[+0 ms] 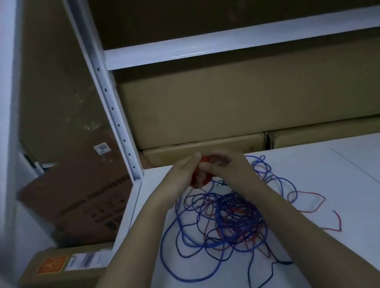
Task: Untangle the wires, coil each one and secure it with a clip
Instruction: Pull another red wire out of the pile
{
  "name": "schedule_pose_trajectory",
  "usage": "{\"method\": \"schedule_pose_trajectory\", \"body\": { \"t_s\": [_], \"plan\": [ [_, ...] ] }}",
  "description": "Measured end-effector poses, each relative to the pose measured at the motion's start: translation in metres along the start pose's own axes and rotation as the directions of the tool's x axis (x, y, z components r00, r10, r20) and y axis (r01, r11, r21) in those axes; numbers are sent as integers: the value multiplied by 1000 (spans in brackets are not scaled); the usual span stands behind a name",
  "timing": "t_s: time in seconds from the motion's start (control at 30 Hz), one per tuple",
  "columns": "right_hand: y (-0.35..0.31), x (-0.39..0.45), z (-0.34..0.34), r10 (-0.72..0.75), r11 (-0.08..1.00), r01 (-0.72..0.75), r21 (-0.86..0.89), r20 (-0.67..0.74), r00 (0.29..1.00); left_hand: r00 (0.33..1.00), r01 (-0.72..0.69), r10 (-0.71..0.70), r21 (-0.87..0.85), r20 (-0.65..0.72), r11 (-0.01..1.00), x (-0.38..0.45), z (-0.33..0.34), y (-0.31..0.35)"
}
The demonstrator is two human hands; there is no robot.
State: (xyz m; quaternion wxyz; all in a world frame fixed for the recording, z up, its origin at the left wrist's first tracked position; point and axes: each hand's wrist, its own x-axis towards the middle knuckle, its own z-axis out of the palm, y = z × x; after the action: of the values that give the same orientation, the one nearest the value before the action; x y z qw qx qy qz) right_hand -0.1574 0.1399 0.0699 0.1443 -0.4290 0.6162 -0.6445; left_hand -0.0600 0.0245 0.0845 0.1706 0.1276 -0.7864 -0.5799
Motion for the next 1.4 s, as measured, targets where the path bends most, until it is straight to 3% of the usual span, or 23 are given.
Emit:
{"method": "schedule_pose_trajectory", "body": {
  "t_s": [0.17, 0.33, 0.53, 0.73, 0.87, 1.0, 1.4],
  "plan": [
    [11, -13, -19, 45, 992, -68, -102, -213, 976, 993, -32, 45, 116, -112, 993, 23, 34, -4],
    [23, -46, -70, -20, 980, -73, -184, -460, 888, 985, -174, 166, 287, 54, 942, 41, 98, 3],
    [26, -102, -160, 29, 957, -219, -192, -685, 728, 923, -338, 254, 295, 291, 894, 60, 195, 15],
    [32, -166, -260, 65, 942, -303, -146, -806, 588, 913, -345, 192, 432, 359, 834, 73, 308, 29],
    [34, -205, -333, 57, 925, -337, -175, -813, 579, 924, -345, 191, 505, 331, 791, 81, 383, 44],
    [34, -242, -412, 49, 893, -380, -241, -788, 614, 928, -334, 176, 521, 329, 785, 88, 459, 60],
    [54, -296, -614, 101, 857, -452, -248, -779, 619, 944, -262, 123, 468, 306, 844, 126, 647, 83]
  ]
}}
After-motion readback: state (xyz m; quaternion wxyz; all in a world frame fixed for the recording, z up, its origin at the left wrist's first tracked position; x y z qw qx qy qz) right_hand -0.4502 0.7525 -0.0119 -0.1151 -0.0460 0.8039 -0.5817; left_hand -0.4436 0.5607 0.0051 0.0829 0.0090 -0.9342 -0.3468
